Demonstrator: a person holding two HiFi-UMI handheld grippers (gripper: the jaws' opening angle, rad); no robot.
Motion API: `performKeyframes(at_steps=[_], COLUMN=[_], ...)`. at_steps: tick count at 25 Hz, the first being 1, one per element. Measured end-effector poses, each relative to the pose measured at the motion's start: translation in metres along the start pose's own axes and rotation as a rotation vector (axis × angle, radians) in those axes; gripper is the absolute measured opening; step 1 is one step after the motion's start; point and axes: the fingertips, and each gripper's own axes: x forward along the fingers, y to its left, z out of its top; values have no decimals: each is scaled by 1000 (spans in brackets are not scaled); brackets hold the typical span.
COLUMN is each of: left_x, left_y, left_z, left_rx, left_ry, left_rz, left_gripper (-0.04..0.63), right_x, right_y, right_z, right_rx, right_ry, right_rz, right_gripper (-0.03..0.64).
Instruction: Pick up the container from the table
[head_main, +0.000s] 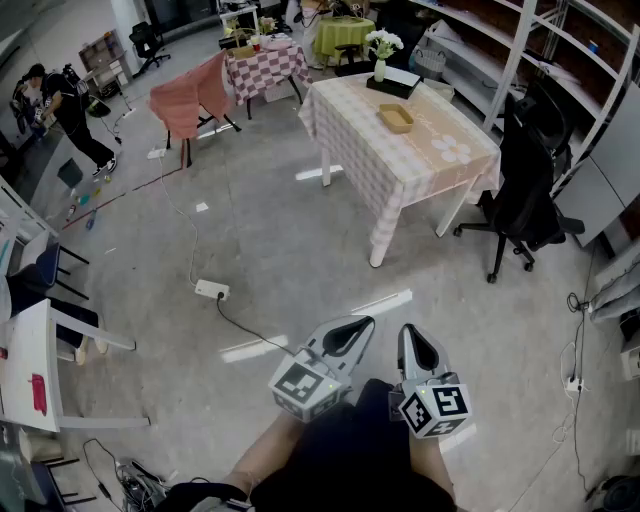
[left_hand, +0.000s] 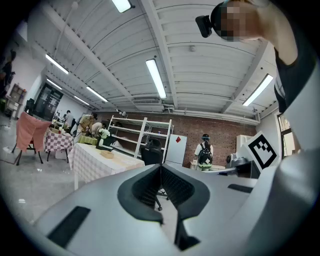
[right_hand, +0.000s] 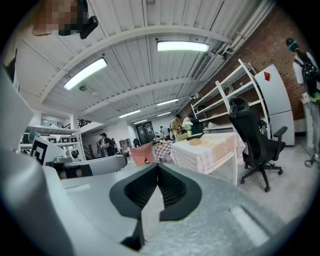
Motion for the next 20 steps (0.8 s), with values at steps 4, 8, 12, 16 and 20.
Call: performKeyframes(at_steps=[4,8,12,16,20], left_x=[-9,-5,13,34,57], left_y=[9,17,25,42,66], left_z=[-5,-7,-11,-12,-6], left_rx=[-1,5,6,11,-5], left_ry=[17,30,33,44,42], left_rz=[19,35,44,61,84], left_gripper=[12,12,12,12,12], right_x=[6,16,34,60,91], right_y=[5,-1,-13,-28,-47], right_z=[-9,-10,-9,0,9], right_rx=[18,-6,-14,-6,-17], right_ry=[19,50,58,57,61], right_rz=[6,-4,14,40,41], right_gripper=[5,5,5,5,5])
